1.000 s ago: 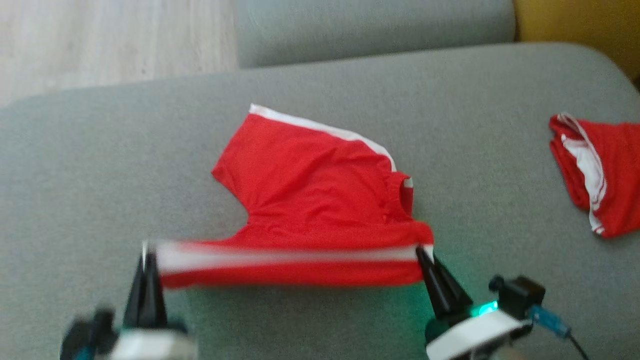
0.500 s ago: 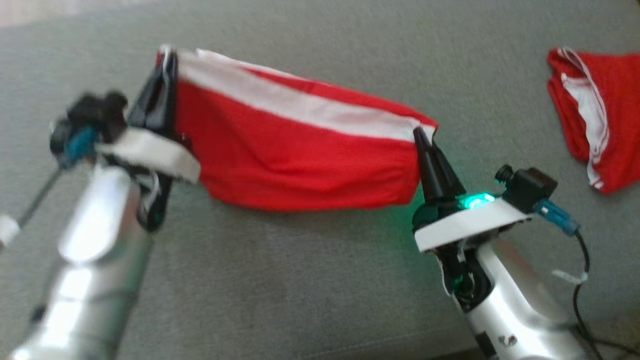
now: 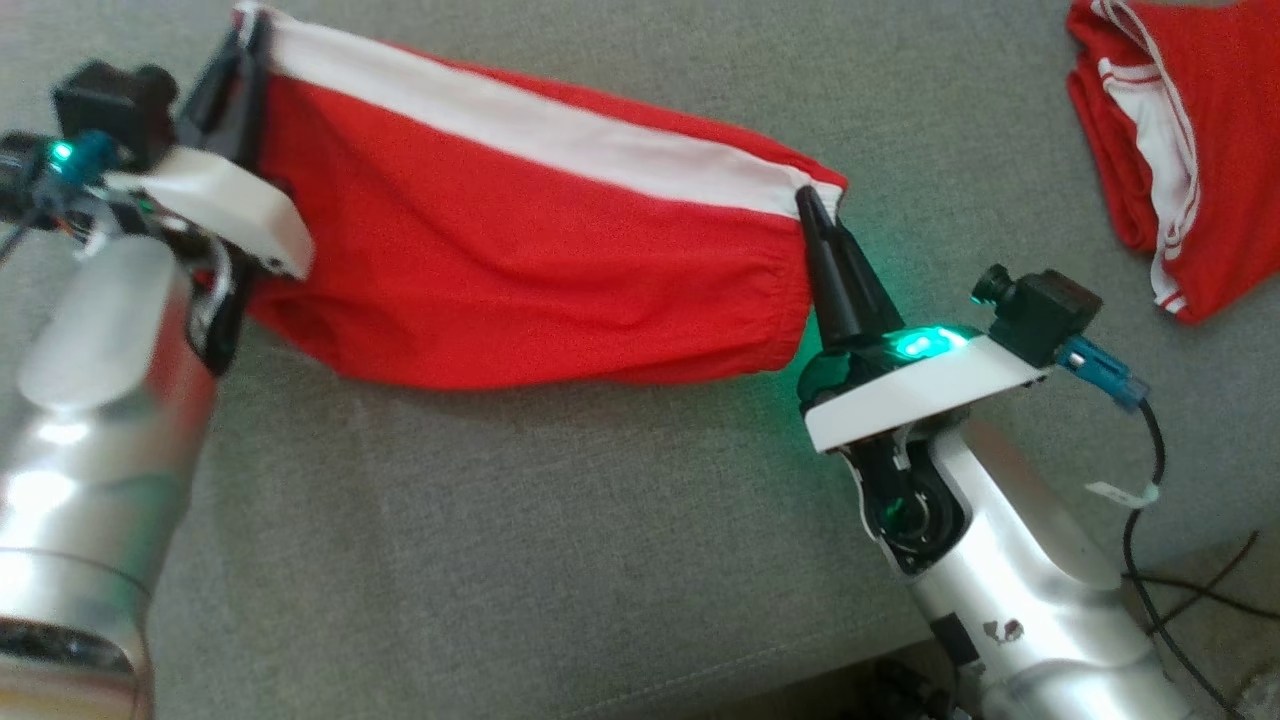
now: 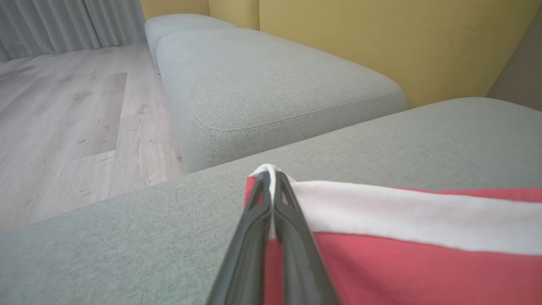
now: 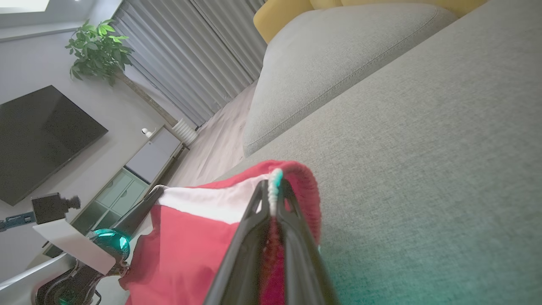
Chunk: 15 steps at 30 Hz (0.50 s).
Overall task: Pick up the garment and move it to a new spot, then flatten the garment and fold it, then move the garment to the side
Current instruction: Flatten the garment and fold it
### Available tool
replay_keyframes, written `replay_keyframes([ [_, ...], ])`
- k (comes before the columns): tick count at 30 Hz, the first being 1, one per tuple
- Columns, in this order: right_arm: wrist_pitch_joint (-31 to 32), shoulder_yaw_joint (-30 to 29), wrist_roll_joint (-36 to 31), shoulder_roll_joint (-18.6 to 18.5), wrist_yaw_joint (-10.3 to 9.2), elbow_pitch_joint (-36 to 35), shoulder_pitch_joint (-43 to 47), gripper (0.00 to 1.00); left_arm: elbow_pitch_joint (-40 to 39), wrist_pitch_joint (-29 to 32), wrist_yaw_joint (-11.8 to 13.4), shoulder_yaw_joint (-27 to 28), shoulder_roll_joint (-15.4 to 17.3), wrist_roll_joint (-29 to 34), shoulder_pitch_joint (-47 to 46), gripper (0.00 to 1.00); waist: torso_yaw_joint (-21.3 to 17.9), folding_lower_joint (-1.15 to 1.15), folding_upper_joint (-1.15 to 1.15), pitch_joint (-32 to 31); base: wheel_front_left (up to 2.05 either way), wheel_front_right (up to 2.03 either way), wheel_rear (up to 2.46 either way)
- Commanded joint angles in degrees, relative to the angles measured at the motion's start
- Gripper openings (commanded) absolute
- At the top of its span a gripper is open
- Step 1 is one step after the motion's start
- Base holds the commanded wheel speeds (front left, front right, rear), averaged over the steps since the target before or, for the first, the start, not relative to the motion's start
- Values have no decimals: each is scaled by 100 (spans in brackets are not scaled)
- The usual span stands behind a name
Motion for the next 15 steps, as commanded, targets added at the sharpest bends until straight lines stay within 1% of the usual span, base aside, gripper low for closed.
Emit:
replay_keyframes([
  [1, -37, 106, 30, 92, 19, -161, -85, 0, -60, -75, 11, 144, 286, -7, -329, 0, -29, -1, 0, 71, 0, 0, 0],
  [6, -37, 264, 69, 92, 19, -151, -174, 0, 454, -177, 78, 114, 349, 86, -643, 0, -31, -1, 0, 190, 0, 0, 0],
  [8, -37, 328, 51, 92, 19, -124, -200, 0, 620, -201, 68, 61, 299, 88, -673, 0, -29, -1, 0, 204, 0, 0, 0],
  [9, -37, 323, 31, 92, 19, -88, -203, 0, 692, -210, 61, 19, 269, 92, -670, 2, -23, -1, 0, 207, 0, 0, 0],
  [10, -37, 319, 4, 92, 19, -33, -206, 55, 766, -215, 54, -15, 232, 83, -657, 58, -12, -1, 0, 205, 0, 0, 0],
  [11, -37, 316, -45, 92, 19, 19, -214, 100, 847, -219, 48, -28, 192, 50, -637, 96, 1, -1, 0, 197, 0, 0, 0],
  [12, -37, 291, -126, 92, 19, 66, -222, 100, 925, -229, 44, -34, 159, 16, -617, 100, 11, -1, 0, 185, 0, 0, 0],
  [15, -37, 206, -428, 93, 19, 188, -206, 100, 1075, -311, 32, -86, 64, -35, -535, 100, 49, -1, 0, 107, 0, 0, 0],
])
